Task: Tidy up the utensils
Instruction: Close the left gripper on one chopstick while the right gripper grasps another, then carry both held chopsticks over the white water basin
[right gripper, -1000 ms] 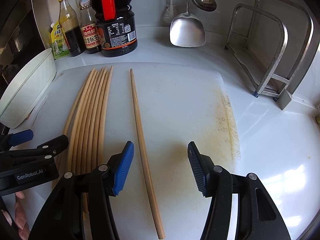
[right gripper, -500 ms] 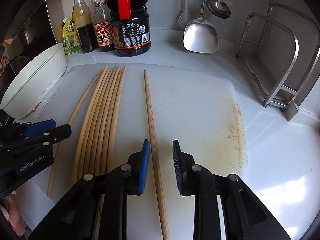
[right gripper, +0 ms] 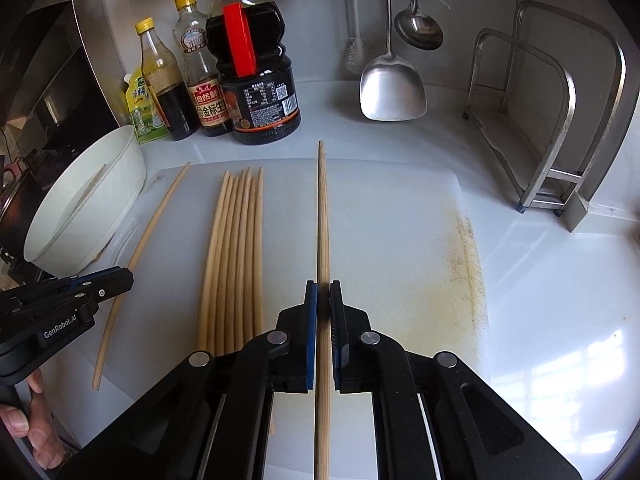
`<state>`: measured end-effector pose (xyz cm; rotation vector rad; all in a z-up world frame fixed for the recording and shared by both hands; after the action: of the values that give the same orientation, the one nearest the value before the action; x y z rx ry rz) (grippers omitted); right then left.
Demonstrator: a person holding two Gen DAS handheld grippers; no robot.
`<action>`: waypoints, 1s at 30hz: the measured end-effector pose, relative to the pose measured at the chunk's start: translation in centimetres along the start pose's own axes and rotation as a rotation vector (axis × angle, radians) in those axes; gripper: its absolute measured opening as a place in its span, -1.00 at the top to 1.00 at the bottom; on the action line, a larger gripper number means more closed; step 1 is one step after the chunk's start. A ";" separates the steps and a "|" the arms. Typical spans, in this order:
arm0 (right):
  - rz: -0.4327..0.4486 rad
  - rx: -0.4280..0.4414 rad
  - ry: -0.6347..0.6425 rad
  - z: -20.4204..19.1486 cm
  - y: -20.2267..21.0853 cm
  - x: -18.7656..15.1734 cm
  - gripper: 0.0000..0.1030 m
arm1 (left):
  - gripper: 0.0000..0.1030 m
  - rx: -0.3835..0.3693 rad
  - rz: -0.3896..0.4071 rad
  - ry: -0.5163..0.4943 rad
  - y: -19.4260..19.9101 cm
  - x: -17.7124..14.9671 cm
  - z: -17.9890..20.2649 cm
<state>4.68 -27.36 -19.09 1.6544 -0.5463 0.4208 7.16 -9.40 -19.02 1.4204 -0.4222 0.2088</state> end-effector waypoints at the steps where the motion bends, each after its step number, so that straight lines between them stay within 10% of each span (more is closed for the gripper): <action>1: 0.007 0.003 0.004 -0.6 0.5 0.4 0.88 | 0.86 0.002 0.013 0.002 0.7 0.4 -0.6; 18: 0.065 0.211 0.165 -22.0 -0.1 9.1 0.88 | 0.86 0.153 0.135 0.116 8.6 6.2 -19.3; 30: -0.043 0.253 0.174 -33.2 -7.4 11.2 0.88 | 0.86 0.128 0.068 0.105 3.9 8.6 -27.4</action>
<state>19.19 4.98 -13.78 1.8458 -0.3376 0.6161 17.83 17.18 -14.54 1.5138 -0.3764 0.3688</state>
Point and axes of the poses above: each gripper's, at about its wrist camera, not at the fingertips, and y roughly against the way its jaws point, z to its right, x to its top, the point moved 9 cm from there along -y, roughly the way its jaws point, and after that the axes turned 6 degrees about -z, right-handed, at the moved point
